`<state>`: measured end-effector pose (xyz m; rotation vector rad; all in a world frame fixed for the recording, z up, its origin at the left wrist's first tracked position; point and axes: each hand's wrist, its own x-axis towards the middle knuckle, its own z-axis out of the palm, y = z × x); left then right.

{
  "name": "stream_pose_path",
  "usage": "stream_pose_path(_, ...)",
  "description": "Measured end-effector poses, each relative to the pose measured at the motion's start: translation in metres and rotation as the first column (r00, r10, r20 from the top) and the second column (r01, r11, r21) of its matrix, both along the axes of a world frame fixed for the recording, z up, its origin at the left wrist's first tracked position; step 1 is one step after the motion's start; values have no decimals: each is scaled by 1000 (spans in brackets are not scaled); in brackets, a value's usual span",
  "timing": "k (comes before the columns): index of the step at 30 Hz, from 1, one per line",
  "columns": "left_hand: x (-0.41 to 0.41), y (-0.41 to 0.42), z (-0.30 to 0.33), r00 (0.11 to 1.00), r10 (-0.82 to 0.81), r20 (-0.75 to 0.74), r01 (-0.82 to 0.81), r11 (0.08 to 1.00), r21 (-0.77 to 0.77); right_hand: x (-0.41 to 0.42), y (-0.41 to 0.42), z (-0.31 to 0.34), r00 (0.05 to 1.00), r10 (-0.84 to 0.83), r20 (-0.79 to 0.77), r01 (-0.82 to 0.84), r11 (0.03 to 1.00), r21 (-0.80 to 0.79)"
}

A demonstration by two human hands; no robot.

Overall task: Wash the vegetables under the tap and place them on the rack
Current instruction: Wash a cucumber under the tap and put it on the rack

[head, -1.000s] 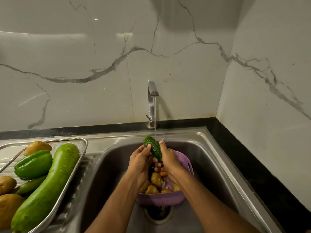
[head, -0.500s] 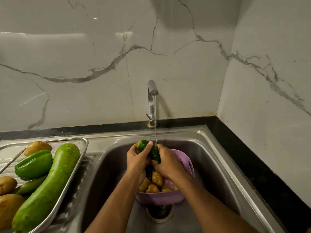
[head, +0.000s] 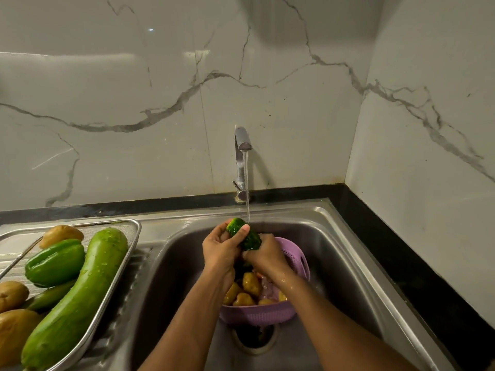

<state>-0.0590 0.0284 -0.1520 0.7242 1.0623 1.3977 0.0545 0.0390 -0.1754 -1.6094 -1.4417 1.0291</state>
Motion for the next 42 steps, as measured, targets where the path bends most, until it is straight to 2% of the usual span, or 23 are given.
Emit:
stream_pose_path(2,5,-1,-2,997,65,42,-63,997,-35,-5,-3,-2,965,-125,233,87,982,167)
stream_pose_path(5,12,-4,-4,986,116,120,-107,991,-80,-5,-9,-7,810,-296,506,90,916,391)
stream_pose_path(7,14,-6,-2,987,104,123,-94,992,-82,-2,-11,-4,767,-324,554,52,892,449)
stream_pose_path(9,10,-6,1,991,48,125,-39,997,-71,2,-7,3,777,-264,571,22,918,396)
stream_pose_path(11,-1,-4,2,987,-36,159,47,996,-70,6,-2,9,844,-100,527,-40,968,247)
stream_pose_path(12,-7,-2,1,982,-73,174,86,994,-66,9,1,11,901,-7,433,-73,983,168)
stream_pose_path(14,-15,1,0,975,-141,174,150,988,-38,14,5,14,983,120,139,-121,993,-3)
stream_pose_path(17,-20,3,0,967,-209,144,209,978,18,21,6,16,963,194,-189,-229,956,-186)
stream_pose_path(19,-20,1,3,964,-233,130,231,973,28,24,4,15,924,230,-304,-311,917,-252)
stream_pose_path(20,-19,0,4,971,-220,97,219,976,24,24,4,13,920,233,-314,-322,907,-272)
stream_pose_path(22,-13,-1,4,988,-155,6,155,988,-4,21,3,7,965,197,-174,-238,938,-254)
stream_pose_path(24,-5,1,-2,999,-53,-5,53,997,-56,12,3,0,991,97,92,-85,987,-133)
stream_pose_path(25,-2,1,-4,1000,-5,24,7,996,-88,7,1,-2,973,33,229,-22,998,-52)
stream_pose_path(28,2,3,-8,986,90,140,-62,979,-194,-4,-4,-2,833,-144,534,46,980,193)
stream_pose_path(31,-1,5,-9,974,138,181,-91,965,-246,-7,-6,3,700,-245,671,-34,927,375)
stream_pose_path(33,-2,8,-11,980,130,147,-96,971,-220,-8,-5,5,678,-250,691,-81,909,409)
stream_pose_path(36,-3,8,-11,995,88,35,-82,986,-145,-6,-1,7,746,-127,654,-101,949,300)
stream_pose_path(39,-5,6,-11,998,36,-49,-41,993,-107,5,4,3,863,39,503,-120,984,129)
stream_pose_path(42,-5,7,-16,990,-77,-121,71,996,-48,17,4,2,956,74,284,-80,997,10)
